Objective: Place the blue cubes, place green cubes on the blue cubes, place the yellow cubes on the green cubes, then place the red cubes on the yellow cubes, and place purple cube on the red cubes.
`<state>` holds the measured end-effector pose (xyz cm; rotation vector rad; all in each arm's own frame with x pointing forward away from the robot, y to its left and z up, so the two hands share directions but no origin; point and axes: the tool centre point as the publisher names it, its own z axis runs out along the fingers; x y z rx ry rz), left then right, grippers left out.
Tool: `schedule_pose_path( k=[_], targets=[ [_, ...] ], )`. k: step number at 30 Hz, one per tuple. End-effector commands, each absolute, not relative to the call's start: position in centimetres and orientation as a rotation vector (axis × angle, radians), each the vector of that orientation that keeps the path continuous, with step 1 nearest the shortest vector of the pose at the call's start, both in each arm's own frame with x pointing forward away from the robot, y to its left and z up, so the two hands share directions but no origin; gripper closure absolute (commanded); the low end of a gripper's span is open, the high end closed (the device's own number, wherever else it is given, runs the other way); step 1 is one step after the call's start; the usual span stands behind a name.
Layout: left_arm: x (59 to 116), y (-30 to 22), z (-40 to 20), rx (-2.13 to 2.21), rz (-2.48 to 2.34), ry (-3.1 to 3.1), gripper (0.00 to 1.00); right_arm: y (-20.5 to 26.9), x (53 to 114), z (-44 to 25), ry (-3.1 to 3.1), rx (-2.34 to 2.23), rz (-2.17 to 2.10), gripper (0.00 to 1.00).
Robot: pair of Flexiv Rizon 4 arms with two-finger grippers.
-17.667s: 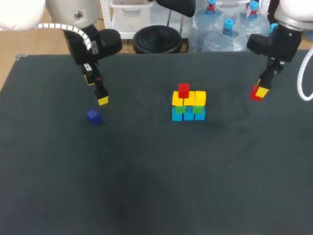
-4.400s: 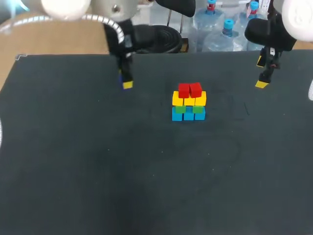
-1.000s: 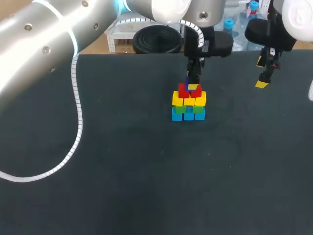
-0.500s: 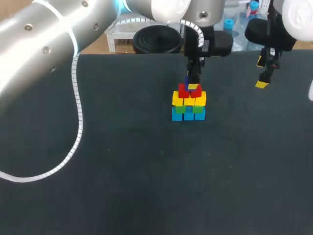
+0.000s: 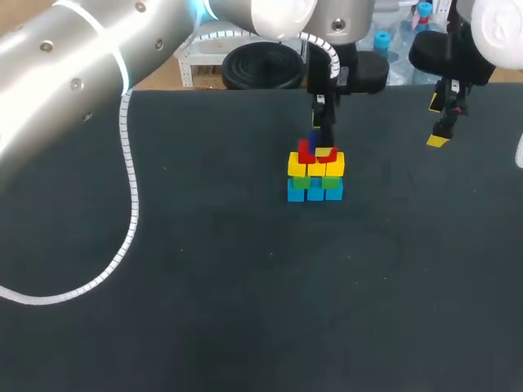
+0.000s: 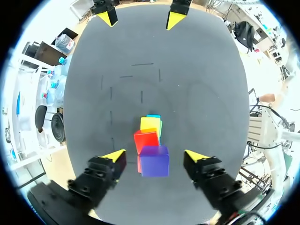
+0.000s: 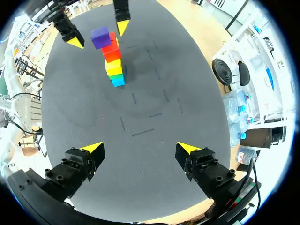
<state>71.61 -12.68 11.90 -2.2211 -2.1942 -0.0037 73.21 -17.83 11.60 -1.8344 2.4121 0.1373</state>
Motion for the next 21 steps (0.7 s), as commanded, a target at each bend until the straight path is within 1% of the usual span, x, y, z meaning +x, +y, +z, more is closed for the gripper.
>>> schedule_pose_path(
  k=[1, 13, 21],
  targets=[
    [71.9, -12.7, 12.5, -2.22, -0.003, -2.196, 0.0, -17.8, 73.0, 11.6, 2.411, -1.83, 0.133, 0.0],
    [71.1, -9.1, 17.8, -2.256, 0.015, -2.31, 0.0, -17.8, 73.0, 11.6, 2.411, -1.83, 0.133, 0.0],
    [70.6, -5.6, 19.4, -2.176, -0.063, -2.407, 0.0, -17.8, 73.0, 11.6, 2.411, -1.83, 0.133, 0.0]
  ],
)
